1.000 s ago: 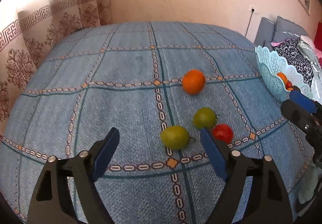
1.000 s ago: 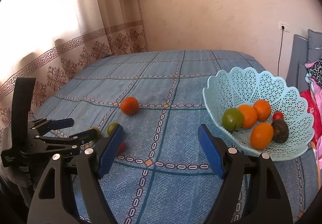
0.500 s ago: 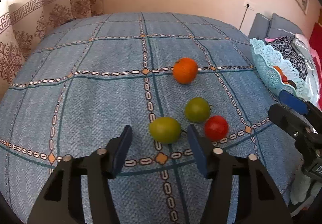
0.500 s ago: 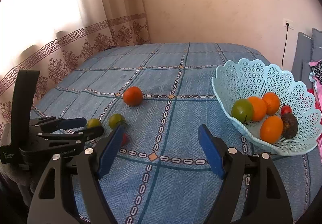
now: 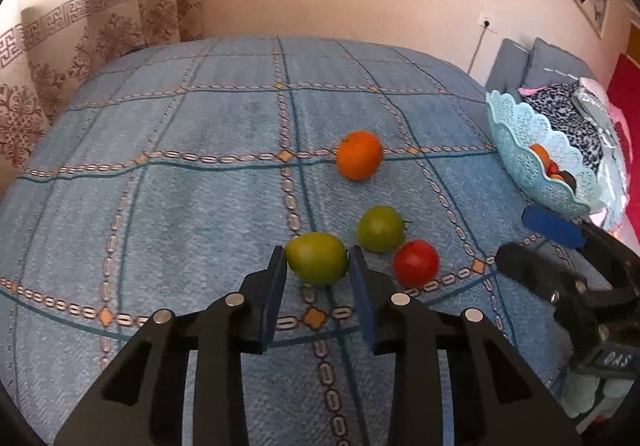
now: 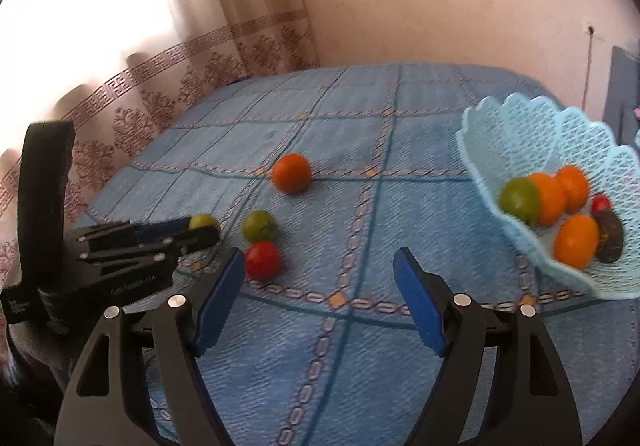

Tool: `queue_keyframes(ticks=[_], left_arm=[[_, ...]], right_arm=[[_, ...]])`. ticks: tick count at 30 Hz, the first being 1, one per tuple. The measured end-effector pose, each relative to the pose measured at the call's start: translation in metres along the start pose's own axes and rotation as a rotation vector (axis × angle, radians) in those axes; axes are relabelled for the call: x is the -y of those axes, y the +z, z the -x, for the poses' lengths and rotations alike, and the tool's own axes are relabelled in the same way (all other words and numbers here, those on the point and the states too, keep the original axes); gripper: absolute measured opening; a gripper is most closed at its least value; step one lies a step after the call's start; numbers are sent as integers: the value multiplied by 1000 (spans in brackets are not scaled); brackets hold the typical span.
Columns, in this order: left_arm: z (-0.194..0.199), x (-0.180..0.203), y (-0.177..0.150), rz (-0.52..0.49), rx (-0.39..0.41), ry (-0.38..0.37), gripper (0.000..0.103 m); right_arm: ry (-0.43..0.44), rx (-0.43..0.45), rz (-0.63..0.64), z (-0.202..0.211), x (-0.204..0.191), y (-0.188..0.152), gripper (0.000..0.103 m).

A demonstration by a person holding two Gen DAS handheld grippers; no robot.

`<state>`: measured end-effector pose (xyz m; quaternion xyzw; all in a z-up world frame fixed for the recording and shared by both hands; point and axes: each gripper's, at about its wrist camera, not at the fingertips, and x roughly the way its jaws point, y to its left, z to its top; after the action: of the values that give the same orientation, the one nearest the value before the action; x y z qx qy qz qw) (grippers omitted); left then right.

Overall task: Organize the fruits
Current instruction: 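Grasp a yellow-green lime with the left tool while the right tool grasps a red tomato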

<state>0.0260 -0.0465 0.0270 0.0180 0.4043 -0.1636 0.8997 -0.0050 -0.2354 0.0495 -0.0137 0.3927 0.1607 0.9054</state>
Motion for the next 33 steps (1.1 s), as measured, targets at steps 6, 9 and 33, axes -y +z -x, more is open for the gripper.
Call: queue_keyframes(ticks=[6,9,33], left_arm=[[13,-11,7,13,35,56,32],[18,-15,9,20,46,74,32],[22,-21,12,40,49,69,32]], right_arm=[[21,-39,28,-13,-13,2,76],[30,-63,47,-21,-21,4,67],[23,-167,99,-58,-42,6,28]])
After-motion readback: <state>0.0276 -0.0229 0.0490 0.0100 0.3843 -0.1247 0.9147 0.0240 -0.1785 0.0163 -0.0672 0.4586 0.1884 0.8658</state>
